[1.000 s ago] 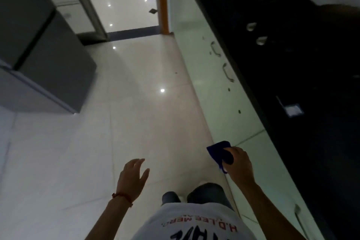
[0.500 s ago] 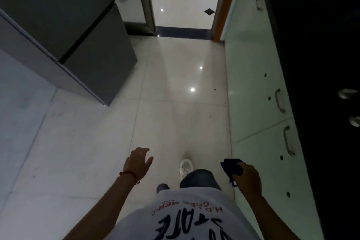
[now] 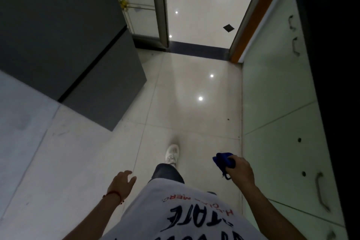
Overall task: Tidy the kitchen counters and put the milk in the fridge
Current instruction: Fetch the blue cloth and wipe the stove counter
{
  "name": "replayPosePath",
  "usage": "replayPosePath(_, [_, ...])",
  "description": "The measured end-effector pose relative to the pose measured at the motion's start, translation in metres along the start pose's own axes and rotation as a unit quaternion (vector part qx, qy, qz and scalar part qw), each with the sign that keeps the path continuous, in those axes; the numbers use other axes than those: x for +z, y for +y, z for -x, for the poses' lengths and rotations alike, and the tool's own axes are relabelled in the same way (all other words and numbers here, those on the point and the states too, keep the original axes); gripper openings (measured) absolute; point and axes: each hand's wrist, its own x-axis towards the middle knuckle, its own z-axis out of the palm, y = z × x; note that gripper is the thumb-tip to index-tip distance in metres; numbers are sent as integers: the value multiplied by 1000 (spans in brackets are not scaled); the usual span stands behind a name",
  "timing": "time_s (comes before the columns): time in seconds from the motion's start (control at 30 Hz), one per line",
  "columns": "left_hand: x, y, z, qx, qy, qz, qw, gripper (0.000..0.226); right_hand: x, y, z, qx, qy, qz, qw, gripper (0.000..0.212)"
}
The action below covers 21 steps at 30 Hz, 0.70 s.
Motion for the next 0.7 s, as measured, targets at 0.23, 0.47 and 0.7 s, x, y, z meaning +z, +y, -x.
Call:
replayPosePath(0.23, [-98,125,-101,82,-24,-47,995,43,-34,-33,-57,93,32,-46,994,31])
replayPosePath(0.47, [-154,298,-183,212,-8,-89,973,43,-58,-31,-101,172,42,-76,981,27])
replayPosePath(0.7, [-159,403,-244,225,-34,-182,957,44,-103,-22,-182,213,59,-125,967,20])
